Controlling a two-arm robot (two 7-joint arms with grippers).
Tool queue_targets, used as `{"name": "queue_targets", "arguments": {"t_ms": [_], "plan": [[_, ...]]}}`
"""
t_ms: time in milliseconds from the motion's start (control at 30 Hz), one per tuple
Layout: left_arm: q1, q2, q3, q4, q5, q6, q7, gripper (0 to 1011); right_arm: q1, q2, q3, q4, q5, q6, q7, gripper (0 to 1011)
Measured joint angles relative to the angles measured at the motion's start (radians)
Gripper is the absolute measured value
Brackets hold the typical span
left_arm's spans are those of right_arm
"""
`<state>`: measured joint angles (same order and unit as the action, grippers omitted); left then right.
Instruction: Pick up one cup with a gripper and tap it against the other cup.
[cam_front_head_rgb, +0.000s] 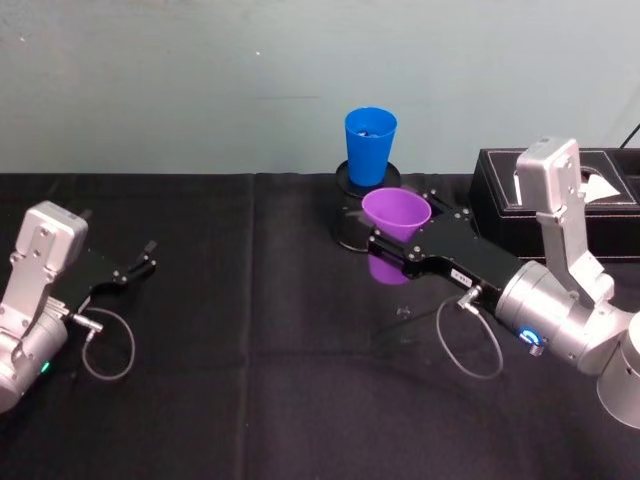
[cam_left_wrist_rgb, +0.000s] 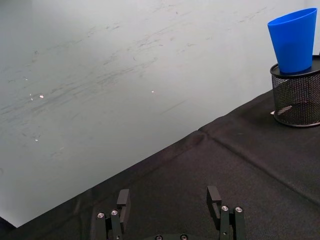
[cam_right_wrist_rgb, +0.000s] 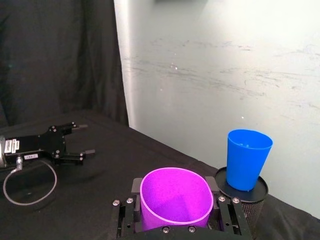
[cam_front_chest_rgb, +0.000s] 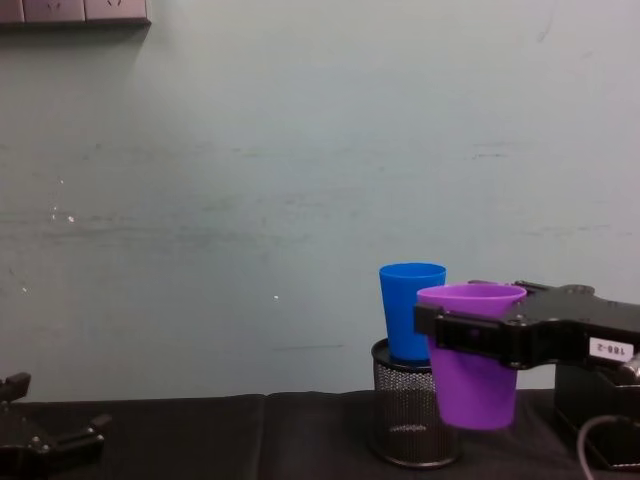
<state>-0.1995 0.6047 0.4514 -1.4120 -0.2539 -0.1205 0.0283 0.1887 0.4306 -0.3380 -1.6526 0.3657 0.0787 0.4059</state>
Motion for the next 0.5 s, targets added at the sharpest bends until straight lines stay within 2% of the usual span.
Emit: {"name": "queue_targets", "arguments": {"t_ms": [500], "plan": [[0.000, 0.000, 0.000, 0.000, 0.000, 0.000, 0.000, 1000, 0.001, 0.003, -0.003, -0.014, 0.002, 0.010, -0.010, 754]]}}
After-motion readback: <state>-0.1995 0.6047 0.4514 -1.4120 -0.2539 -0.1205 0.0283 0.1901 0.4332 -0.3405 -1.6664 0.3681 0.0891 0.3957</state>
